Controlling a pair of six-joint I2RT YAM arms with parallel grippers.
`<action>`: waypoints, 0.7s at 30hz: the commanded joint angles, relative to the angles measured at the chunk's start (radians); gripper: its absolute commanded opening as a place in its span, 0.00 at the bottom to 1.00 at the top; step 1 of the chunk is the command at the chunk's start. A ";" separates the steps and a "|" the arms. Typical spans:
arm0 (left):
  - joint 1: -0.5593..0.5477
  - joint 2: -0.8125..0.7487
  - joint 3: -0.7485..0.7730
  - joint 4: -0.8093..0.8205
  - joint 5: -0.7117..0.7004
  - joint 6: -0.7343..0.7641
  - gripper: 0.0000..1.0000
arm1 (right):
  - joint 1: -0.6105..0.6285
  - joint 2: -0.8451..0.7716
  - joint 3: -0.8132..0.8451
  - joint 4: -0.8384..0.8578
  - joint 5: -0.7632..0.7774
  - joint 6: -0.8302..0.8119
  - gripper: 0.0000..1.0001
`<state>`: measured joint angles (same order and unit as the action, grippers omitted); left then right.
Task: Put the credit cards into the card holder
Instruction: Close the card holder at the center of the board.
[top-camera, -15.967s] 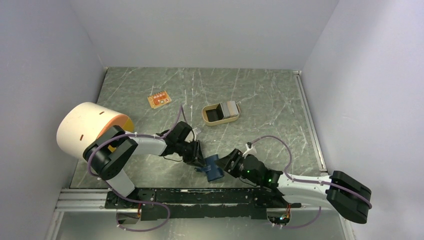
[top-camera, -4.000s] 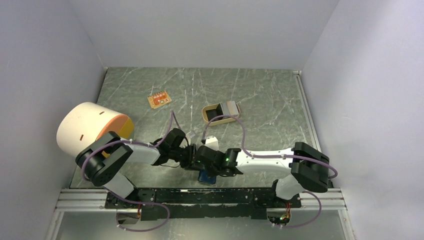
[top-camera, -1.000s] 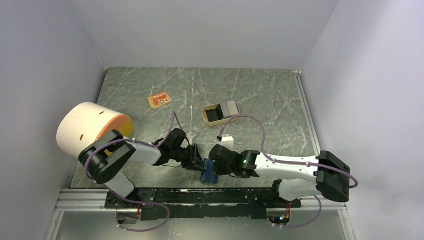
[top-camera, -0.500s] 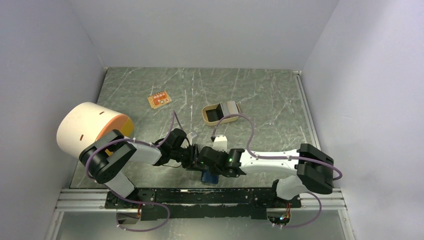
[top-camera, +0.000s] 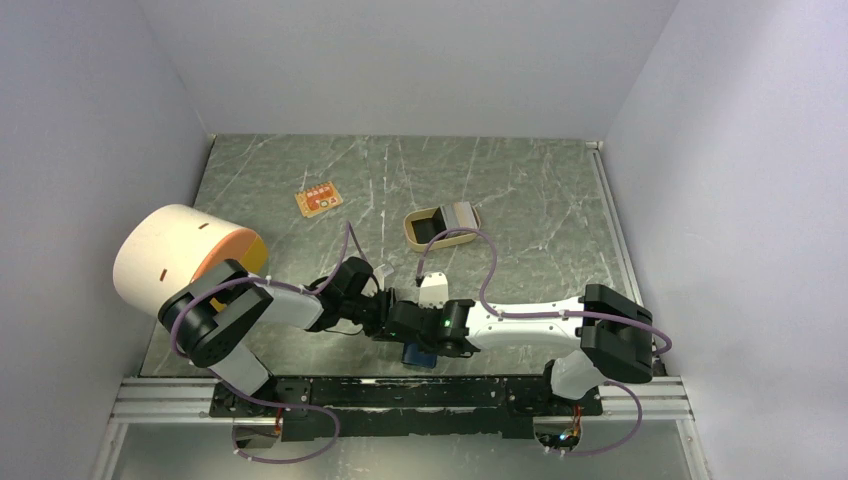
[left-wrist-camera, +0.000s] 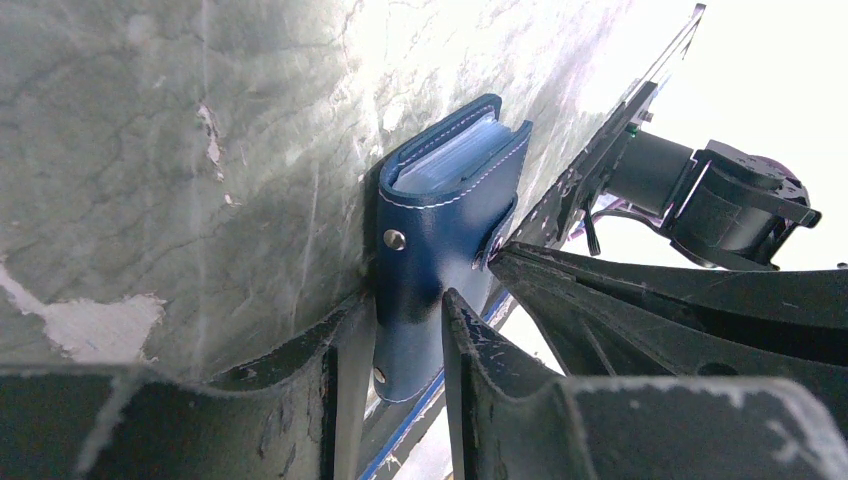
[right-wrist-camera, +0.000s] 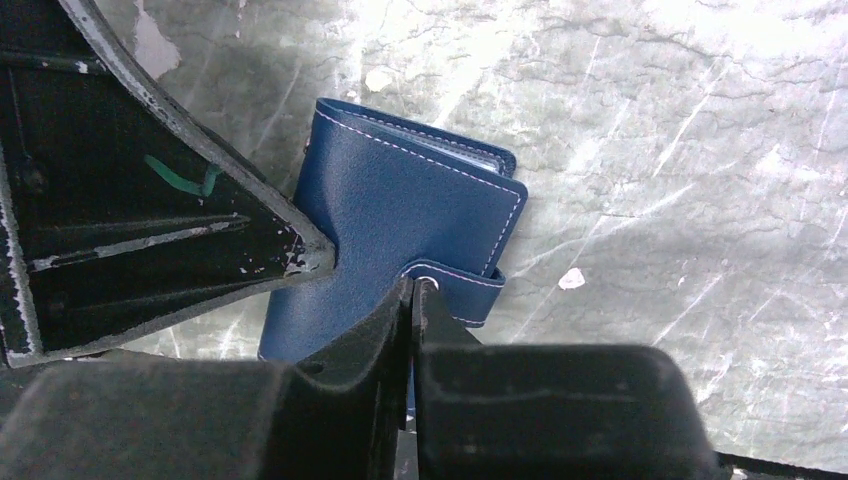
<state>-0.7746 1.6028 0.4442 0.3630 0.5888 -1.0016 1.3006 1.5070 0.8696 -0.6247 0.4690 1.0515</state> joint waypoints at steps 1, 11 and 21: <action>-0.011 0.019 -0.009 -0.037 -0.021 0.029 0.38 | 0.007 -0.009 0.000 -0.027 0.041 0.020 0.05; -0.012 0.018 -0.011 -0.037 -0.022 0.025 0.37 | 0.019 -0.018 0.017 -0.044 0.045 0.028 0.18; -0.011 0.003 -0.014 -0.043 -0.030 0.026 0.37 | 0.043 0.055 0.094 -0.141 0.111 0.078 0.38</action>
<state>-0.7746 1.6024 0.4442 0.3626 0.5884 -1.0019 1.3376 1.5211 0.9394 -0.7071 0.5167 1.0931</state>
